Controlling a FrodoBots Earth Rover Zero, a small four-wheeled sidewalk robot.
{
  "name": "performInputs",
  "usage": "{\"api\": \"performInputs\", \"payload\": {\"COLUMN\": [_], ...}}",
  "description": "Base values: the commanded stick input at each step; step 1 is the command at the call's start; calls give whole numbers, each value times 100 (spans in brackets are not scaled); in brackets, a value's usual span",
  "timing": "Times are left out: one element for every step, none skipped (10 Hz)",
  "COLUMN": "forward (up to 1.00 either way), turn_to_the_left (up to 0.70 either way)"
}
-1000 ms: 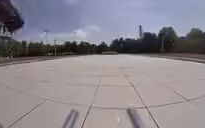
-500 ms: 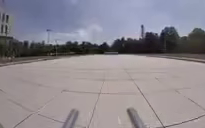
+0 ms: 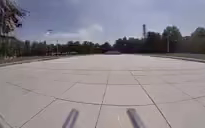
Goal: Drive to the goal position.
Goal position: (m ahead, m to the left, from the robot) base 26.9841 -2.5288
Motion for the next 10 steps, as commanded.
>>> {"api": "performInputs", "payload": {"forward": [70, 70, 70, 70, 70, 70, 70, 70, 70, 70], "turn_to_the_left": [0, 0, 0, 0, 0, 0, 0, 0, 0, 0]}}
